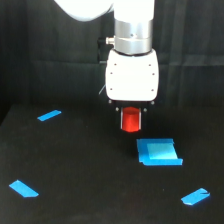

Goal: Pick up the red object from the table

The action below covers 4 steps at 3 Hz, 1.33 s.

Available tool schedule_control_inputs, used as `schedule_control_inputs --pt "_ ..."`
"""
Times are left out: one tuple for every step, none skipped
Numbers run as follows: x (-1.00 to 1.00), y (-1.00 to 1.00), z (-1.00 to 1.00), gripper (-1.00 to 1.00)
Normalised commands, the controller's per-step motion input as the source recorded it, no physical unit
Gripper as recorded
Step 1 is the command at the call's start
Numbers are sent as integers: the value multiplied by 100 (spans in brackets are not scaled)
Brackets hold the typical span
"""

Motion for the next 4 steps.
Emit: schedule_control_inputs --pt "-4 -5 97 -92" --pt "-5 -8 88 -100" --pt "-14 -12 77 -100" --pt "-5 -12 25 -99"
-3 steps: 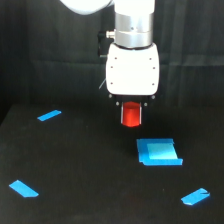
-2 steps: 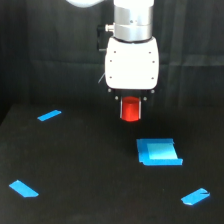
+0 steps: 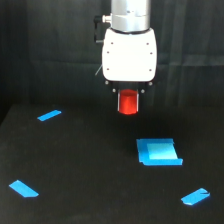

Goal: Pick up the red object from the table

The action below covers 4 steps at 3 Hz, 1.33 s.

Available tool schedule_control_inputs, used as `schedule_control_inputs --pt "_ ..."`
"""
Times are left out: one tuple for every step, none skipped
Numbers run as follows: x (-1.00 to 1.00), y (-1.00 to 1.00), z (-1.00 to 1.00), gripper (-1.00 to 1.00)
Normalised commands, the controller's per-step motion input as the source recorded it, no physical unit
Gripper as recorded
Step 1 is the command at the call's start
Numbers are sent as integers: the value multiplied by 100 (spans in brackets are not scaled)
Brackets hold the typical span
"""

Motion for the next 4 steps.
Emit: schedule_control_inputs --pt "9 3 19 -95" --pt "9 4 15 -100" --pt "-2 -5 26 -84" --pt "0 2 13 -90"
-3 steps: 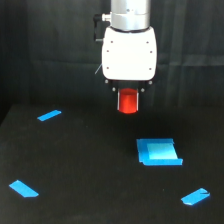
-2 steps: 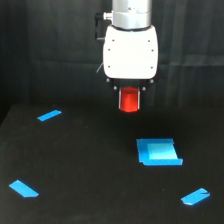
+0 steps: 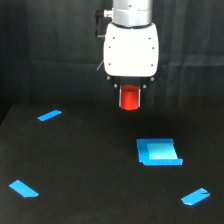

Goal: Pick up the red object from the table

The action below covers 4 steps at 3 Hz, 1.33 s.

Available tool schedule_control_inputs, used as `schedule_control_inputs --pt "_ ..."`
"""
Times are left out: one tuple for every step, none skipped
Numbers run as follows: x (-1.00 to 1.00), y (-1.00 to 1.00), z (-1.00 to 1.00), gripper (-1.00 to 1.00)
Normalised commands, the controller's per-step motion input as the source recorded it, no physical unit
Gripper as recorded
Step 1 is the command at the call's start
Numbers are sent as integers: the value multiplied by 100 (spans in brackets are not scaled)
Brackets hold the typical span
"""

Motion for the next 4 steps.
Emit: schedule_control_inputs --pt "-9 -14 15 -91" --pt "-2 -11 8 -88" --pt "-1 1 10 -95" --pt "-4 -4 13 -86"
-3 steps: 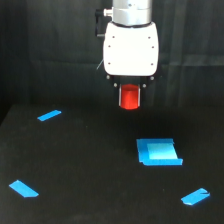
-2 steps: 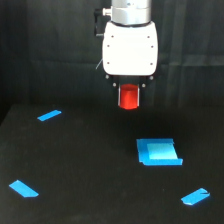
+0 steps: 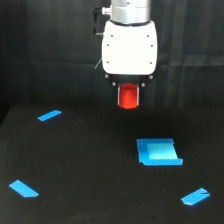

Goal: Pick up the red object from the table

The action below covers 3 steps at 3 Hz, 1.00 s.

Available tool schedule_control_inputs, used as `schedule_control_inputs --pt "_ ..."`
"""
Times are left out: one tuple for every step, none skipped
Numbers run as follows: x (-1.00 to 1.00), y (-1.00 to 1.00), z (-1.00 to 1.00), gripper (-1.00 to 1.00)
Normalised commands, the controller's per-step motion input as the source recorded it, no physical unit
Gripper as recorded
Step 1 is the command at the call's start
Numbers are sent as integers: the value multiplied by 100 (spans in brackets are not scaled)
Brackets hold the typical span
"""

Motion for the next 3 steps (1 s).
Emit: schedule_control_inputs --pt "-6 -17 19 -78" --pt "2 -16 14 -87" --pt "-2 -3 14 -86"
